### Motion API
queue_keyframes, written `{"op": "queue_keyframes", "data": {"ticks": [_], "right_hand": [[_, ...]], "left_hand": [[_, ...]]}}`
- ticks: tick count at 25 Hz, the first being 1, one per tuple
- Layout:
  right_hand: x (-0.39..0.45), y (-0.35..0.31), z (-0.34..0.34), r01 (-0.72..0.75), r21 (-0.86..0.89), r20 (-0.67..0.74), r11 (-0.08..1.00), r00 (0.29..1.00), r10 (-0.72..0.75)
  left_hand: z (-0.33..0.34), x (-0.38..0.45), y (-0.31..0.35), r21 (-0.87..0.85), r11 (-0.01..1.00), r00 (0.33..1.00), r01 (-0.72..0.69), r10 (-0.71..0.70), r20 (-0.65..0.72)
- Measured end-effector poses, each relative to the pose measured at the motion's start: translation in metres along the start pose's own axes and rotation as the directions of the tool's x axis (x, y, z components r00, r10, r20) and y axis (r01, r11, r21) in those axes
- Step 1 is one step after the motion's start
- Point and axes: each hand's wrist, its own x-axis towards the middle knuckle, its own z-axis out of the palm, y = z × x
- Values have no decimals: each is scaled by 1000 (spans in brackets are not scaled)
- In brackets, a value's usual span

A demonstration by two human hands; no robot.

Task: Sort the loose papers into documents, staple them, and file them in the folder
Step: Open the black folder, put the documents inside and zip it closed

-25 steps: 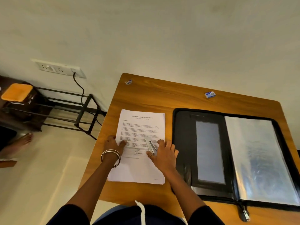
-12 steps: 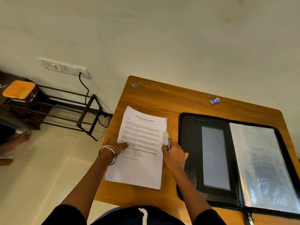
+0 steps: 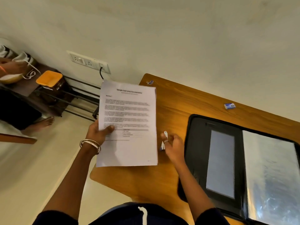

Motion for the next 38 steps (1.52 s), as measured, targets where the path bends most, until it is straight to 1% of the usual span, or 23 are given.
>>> {"op": "queue_keyframes", "data": {"ticks": [1,2,3,4,5,6,8,10,12,14,17,19,21,24,27,30,31,32,33,34,35,36,38], "right_hand": [[-4,-11,-16,-55,350,125,935,992,11],[-7,-19,-33,-79,561,206,824,977,-46],[-8,-23,-50,-60,661,228,748,966,-124],[-7,-25,-65,-7,704,203,710,960,-192],[-6,-26,-79,67,694,138,717,965,-223],[-3,-26,-90,138,644,51,753,974,-223],[-2,-21,-102,255,486,-98,836,966,-237],[-7,-17,-108,362,323,-218,874,927,-304],[-13,-10,-112,437,172,-313,883,874,-371],[-14,-1,-111,432,82,-298,898,871,-391],[-14,14,-105,349,11,-137,937,929,-345],[-12,16,-104,324,-3,-87,946,942,-323],[-10,16,-105,315,-28,-77,949,946,-316],[-9,20,-105,313,-34,-56,949,948,-314],[-10,24,-104,313,-44,-19,949,949,-314],[-4,21,-111,336,-35,-61,941,939,-338],[0,22,-115,341,-13,-76,940,937,-341],[4,24,-119,332,27,-80,943,941,-329],[7,29,-122,310,75,-63,948,950,-305],[10,36,-123,256,128,-29,958,967,-255],[11,45,-122,165,186,20,969,985,-171],[10,56,-117,47,231,80,972,995,-67],[5,80,-101,-166,249,186,954,975,121]], "left_hand": [[9,-4,7,-64,998,999,-29,31,28],[20,-8,13,-115,992,996,-57,64,58],[35,-11,19,-139,986,990,-92,106,90],[52,-14,24,-146,981,984,-127,144,108],[69,-16,29,-137,978,979,-160,175,105],[86,-19,35,-128,972,975,-195,207,87],[115,-25,43,-103,956,961,-275,277,8],[135,-31,44,-83,928,931,-364,359,-69],[150,-39,39,-99,929,932,-355,344,-119],[160,-46,27,-101,949,946,-299,282,-158],[165,-55,-1,-8,982,967,-190,186,-175],[164,-59,-6,52,988,969,-144,152,-193],[162,-58,-3,135,977,961,-167,192,-198],[160,-55,-3,257,941,954,-219,262,-147],[157,-56,-8,356,920,973,-163,210,-98],[145,-48,-2,388,900,976,-199,216,0],[139,-43,0,389,897,977,-210,202,61],[133,-38,-1,369,910,981,-186,148,128],[129,-36,-4,335,934,980,-123,62,187],[125,-36,-10,301,954,971,-15,-58,232],[122,-39,-19,282,953,944,112,-190,270],[119,-42,-30,275,933,899,230,-312,307],[113,-43,-51,298,880,808,370,-463,365]]}}
